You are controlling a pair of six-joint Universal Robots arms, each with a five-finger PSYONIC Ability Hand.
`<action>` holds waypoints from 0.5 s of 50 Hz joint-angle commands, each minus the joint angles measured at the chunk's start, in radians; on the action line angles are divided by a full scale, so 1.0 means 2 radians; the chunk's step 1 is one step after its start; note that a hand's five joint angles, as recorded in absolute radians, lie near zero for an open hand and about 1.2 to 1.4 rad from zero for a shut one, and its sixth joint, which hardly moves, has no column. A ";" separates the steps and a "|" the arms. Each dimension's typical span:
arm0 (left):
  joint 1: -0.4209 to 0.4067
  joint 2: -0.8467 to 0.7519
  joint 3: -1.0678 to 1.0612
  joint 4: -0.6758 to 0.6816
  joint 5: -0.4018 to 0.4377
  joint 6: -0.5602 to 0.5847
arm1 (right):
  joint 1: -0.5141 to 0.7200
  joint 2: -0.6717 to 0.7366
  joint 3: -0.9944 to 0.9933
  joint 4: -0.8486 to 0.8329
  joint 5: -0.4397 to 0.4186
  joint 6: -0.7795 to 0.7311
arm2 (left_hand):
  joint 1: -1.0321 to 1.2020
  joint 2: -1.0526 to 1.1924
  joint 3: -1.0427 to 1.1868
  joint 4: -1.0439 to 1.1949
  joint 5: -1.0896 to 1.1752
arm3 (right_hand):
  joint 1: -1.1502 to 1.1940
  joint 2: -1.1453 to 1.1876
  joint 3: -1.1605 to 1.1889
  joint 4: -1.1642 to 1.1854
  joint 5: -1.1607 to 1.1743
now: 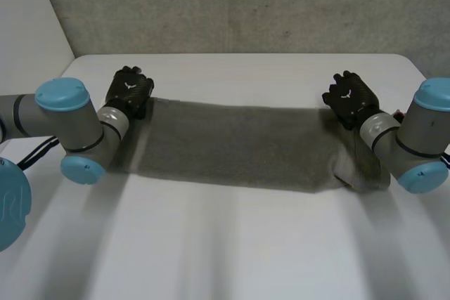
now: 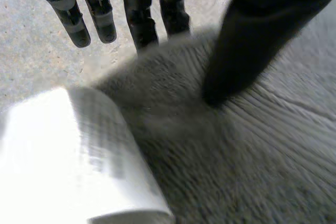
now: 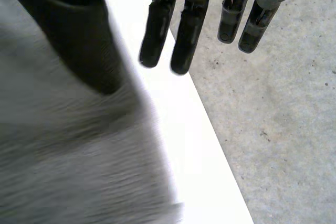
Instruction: Fold the towel.
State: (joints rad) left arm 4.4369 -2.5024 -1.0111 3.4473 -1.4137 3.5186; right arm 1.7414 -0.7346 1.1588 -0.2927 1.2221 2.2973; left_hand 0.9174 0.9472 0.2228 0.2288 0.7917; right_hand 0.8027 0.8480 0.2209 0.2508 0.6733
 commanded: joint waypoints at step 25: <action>-0.003 0.274 -0.260 -0.003 -0.001 -0.027 | -0.021 -0.299 0.233 0.142 0.004 0.117 | -0.361 -0.376 -0.024 -0.027 -0.385 | -0.314 -0.337 -0.023 -0.038 -0.337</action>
State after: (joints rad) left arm 4.4355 -2.0920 -1.3703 3.4408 -1.4158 3.4987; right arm 1.7247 -1.2343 1.4940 -0.1994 1.2257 2.5233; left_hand 0.2565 0.2493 0.2228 0.2288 0.0530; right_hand 0.2441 0.2492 0.2209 0.2507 0.0622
